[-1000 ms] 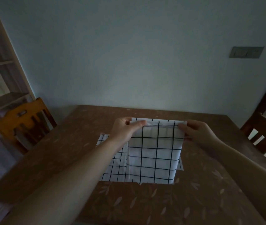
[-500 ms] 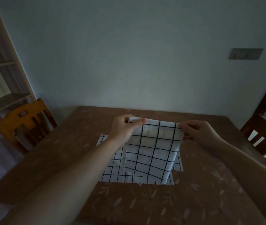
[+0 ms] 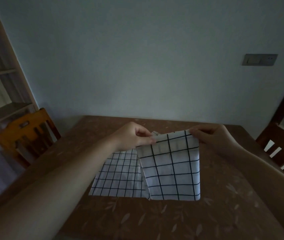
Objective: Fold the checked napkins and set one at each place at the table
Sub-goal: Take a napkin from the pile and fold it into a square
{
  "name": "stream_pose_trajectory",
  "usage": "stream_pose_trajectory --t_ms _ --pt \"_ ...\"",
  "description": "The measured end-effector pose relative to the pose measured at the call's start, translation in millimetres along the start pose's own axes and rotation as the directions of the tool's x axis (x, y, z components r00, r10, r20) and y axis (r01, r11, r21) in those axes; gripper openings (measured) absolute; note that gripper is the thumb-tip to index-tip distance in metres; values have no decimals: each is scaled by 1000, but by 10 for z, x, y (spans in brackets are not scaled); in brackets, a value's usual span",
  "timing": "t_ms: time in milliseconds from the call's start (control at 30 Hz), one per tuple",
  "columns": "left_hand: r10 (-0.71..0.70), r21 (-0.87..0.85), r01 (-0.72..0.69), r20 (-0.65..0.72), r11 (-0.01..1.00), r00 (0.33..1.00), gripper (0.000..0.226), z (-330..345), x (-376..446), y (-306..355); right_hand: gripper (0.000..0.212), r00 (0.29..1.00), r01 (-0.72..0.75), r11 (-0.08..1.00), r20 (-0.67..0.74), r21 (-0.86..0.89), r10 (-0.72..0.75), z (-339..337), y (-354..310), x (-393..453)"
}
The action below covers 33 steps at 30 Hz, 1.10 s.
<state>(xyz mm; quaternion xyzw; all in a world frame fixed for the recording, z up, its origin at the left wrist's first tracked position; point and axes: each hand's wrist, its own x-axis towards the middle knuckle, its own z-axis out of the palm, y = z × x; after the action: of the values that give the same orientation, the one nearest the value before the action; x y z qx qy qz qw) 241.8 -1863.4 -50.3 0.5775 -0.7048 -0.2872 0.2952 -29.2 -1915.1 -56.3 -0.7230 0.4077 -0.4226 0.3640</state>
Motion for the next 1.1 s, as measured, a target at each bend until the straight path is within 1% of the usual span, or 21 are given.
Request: stream_pose_trajectory --t_ms 67,133,200,267,300,367,400,467,533,600,700,800,967,1033,1100 --pt "30 183 -43 72 982 997 41 -12 39 152 13 998 35 999 46 -12 -35 43 -70 6" --pt "78 251 -90 58 964 995 48 56 94 316 17 995 80 997 66 -18 -79 113 -134 29" --pt "149 231 -144 -8 962 989 39 142 142 416 19 994 99 995 46 -31 -98 168 -172 49" --pt "208 169 -192 -88 967 974 26 169 166 453 16 995 99 995 21 -20 -99 184 -184 34" --pt "226 124 -211 -121 970 967 22 160 163 463 20 994 107 994 24 -19 -106 185 -172 15" --pt "230 9 -231 -160 973 960 19 120 140 472 35 992 126 990 33 -56 -124 211 -116 -47" --pt "223 -39 -233 -173 972 959 19 91 129 474 40 991 135 986 11 -93 -135 237 -87 -82" --pt "201 -81 -218 -187 973 962 18 37 114 471 44 981 160 972 -78 -174 -176 301 -42 -123" --pt "177 -68 -190 -166 979 970 21 15 117 492 44 966 198 957 -122 -213 -227 357 -64 -142" --pt "183 -7 -186 -150 982 972 32 31 124 552 40 951 257 931 -102 -258 -291 392 -128 -144" --pt "248 44 -245 -216 969 944 40 51 159 613 32 921 335 886 -89 -320 -380 385 -180 -131" --pt "287 41 -289 -306 956 907 40 -2 196 572 35 907 363 856 -70 -367 -415 337 -109 -145" --pt "336 49 -343 -369 938 867 47 -122 200 510 38 896 378 809 -40 -451 -441 227 20 -209" --pt "348 50 -359 -402 932 847 50 -170 200 492 35 876 406 772 -34 -489 -482 167 28 -215" --pt "349 47 -365 -427 930 834 50 -208 208 470 38 852 433 736 -29 -521 -522 111 48 -200"
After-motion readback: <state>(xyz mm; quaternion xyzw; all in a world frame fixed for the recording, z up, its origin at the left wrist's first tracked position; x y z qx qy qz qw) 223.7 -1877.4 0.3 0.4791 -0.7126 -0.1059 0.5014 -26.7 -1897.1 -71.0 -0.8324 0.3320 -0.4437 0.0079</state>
